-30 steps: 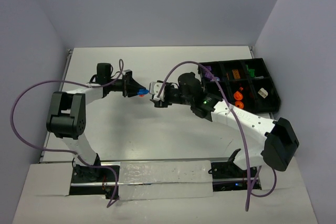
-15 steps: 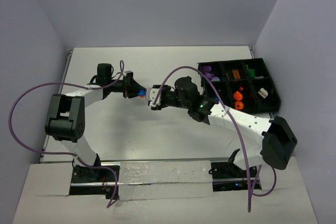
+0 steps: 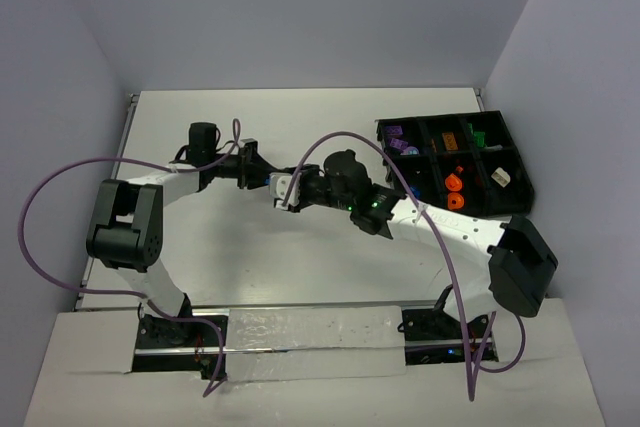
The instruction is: Sort the legos into containers by color
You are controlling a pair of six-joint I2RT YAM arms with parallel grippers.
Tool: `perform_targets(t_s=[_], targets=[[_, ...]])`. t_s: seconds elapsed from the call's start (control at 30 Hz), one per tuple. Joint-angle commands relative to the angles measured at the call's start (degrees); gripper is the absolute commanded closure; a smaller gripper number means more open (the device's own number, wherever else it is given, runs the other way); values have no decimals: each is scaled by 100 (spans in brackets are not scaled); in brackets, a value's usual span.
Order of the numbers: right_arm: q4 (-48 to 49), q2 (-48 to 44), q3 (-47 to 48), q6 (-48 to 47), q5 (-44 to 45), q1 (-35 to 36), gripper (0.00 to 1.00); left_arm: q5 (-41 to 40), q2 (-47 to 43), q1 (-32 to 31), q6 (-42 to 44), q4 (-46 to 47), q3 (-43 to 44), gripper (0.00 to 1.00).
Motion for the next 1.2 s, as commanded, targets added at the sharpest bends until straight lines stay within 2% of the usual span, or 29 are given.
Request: perform_targets(t_s=[0.0, 0.2, 0.23, 0.3, 0.33, 0.4, 0.47, 0.53, 0.57, 0.7, 0.77, 0.87, 1.03, 1.17], targets=[[401, 18, 22, -183, 146, 99, 60, -6, -243, -40, -61, 153, 57, 100], [425, 134, 39, -309, 359, 129, 87, 2, -245, -40, -63, 198, 62, 99], [398, 156, 48, -320, 399, 125, 90, 3, -252, -45, -69, 215, 71, 98], [291, 190, 119, -301, 439, 134, 97, 6, -265, -40, -78, 250, 93, 89], [261, 193, 132, -298, 454, 134, 100, -2, -269, -35, -73, 262, 110, 81], [256, 180, 127, -261, 468, 139, 100, -70, -269, 6, 44, 252, 150, 48], [184, 167, 195, -149, 552, 130, 100, -204, -292, 130, 361, 111, 279, 32], [-5, 173, 369, 172, 657, 97, 100, -516, -232, 451, 1313, -710, 668, 9], [-123, 168, 455, 334, 679, 54, 100, -651, -189, 602, 1739, -1167, 889, 4], [-614, 118, 727, 1116, 757, -296, 100, -1334, -87, 1128, 3417, -2496, 1824, 1], [-1082, 87, 963, 1697, 596, -615, 100, -1986, -340, 1453, 4026, -2520, 1981, 1], [-1739, 110, 1263, 2471, 308, -1147, 100, -2620, -795, 1551, 4652, -2141, 1888, 1], [-3104, 391, 2189, 4217, -416, -2186, 100, -2728, -1643, 1199, 6713, -2217, 1774, 1], [-3203, 184, 2103, 4886, -1047, -2479, 100, -3291, -2096, 281, 7676, -2449, 1569, 5]])
